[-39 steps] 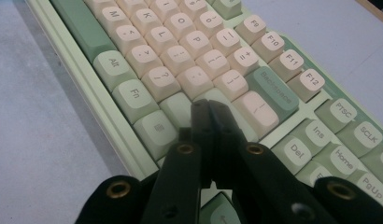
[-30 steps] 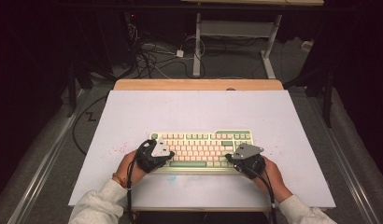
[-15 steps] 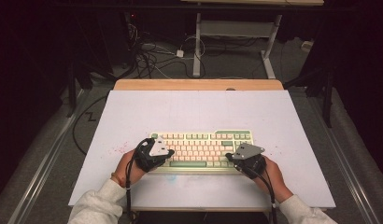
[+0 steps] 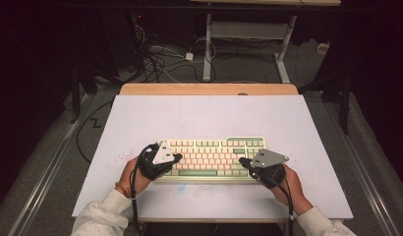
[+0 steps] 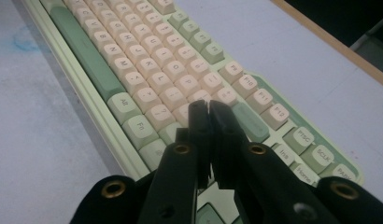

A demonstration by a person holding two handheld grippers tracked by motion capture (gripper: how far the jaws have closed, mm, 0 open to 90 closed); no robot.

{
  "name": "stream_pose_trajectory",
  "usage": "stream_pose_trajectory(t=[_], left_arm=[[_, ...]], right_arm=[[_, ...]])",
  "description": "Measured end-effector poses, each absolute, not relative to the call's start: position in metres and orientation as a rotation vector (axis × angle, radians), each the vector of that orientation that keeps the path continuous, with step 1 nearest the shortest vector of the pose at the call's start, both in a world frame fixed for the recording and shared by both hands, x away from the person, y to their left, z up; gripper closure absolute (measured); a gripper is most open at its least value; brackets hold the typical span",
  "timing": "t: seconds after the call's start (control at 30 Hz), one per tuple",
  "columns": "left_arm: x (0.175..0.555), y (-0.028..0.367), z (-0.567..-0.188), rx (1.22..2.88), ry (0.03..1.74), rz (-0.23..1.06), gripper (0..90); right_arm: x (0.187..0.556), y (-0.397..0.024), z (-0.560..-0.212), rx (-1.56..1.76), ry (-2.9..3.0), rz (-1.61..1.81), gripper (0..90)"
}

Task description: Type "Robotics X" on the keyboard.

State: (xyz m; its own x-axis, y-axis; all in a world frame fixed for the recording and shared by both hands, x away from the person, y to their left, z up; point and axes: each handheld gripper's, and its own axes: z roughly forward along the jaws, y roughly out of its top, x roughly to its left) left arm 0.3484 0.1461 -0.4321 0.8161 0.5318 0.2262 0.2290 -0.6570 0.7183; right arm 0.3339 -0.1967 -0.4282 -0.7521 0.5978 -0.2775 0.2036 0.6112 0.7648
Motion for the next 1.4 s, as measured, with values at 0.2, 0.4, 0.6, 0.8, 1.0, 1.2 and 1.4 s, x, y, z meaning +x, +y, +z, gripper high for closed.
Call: stream_pose_trajectory(t=[0.2,0.4,0.6,0.8,1.0,1.2,1.4], left_arm=[[0.347,0.148,-0.431,2.251,0.563,0.589,83.5],[0.347,0.147,-0.431,2.229,0.569,0.629,74.5],[0.349,0.147,-0.432,2.213,0.593,0.682,59.4],[0.349,0.144,-0.435,2.208,0.602,0.713,41.2],[0.349,0.144,-0.436,2.198,0.621,0.717,31.1],[0.349,0.141,-0.439,2.192,0.638,0.740,19.9],[0.354,0.136,-0.442,2.218,0.647,0.730,14.9]], right_arm=[[0.333,-0.199,-0.423,0.633,2.290,1.045,83.9],[0.334,-0.201,-0.423,0.635,2.274,1.059,78.1],[0.337,-0.202,-0.424,0.656,2.257,1.061,70.1],[0.339,-0.202,-0.426,0.662,2.247,1.065,57.4],[0.341,-0.201,-0.428,0.666,2.249,1.064,38.0],[0.343,-0.201,-0.431,0.686,2.218,1.082,26.0],[0.348,-0.200,-0.431,0.720,2.197,1.110,17.0]])
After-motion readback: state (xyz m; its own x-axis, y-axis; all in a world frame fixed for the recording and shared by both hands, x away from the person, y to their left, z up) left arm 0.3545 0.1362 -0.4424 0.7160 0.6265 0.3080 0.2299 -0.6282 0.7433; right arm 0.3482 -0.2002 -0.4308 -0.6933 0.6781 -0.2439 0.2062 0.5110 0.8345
